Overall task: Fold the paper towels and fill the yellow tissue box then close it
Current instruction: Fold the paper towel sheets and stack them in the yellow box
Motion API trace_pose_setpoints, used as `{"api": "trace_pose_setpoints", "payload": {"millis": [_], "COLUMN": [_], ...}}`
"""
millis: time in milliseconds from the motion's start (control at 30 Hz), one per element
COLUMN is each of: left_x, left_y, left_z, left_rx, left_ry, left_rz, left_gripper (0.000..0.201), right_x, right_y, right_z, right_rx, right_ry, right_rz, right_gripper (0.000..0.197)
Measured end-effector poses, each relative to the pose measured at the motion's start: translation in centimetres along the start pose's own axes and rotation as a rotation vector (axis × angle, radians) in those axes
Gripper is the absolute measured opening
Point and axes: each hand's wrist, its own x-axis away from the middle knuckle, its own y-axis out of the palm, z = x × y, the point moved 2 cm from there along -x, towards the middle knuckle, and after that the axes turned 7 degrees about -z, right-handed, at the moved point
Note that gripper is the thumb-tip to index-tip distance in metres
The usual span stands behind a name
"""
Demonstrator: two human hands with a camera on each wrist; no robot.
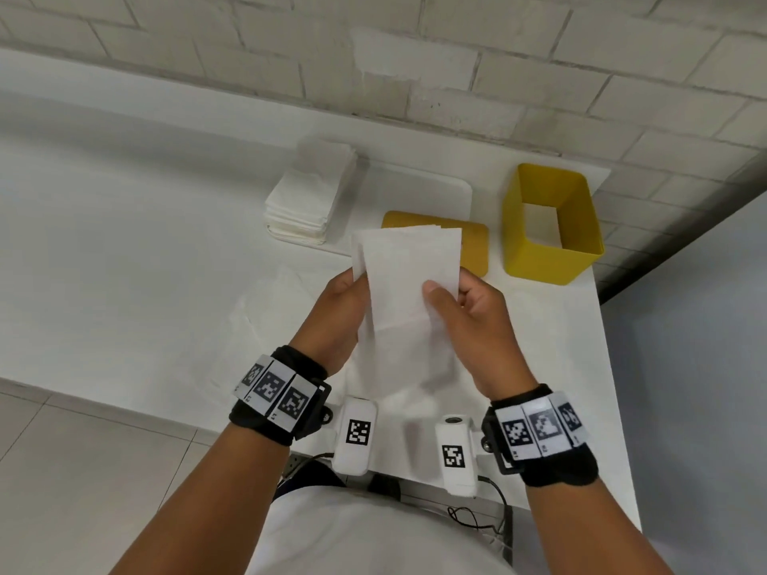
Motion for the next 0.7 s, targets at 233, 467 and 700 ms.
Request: {"api": "trace_pose_setpoints", "payload": {"millis": [233,467,700], "left_x": [0.5,0.8,0.0], "left_y": [0.4,1.1,1.1], "left_z": [0.3,0.1,-1.9], "left_rx": [0.121,0.12,-0.048], "left_ry": [0.013,0.033,0.01], "left_rz": [-0.107,-0.192,-0.075], "left_gripper": [0.041,0.051,0.029], "right_x": [0.0,0.2,0.3], "right_y": [-0.1,0.0,-0.3], "right_z": [0.3,0.3,1.5], "right_rx": [0.033,-0.003,0.041], "right_ry": [0.046,0.02,0.082], "right_rz": [0.047,0.011,0.01], "right_gripper": [0.011,0.012,0.011]}}
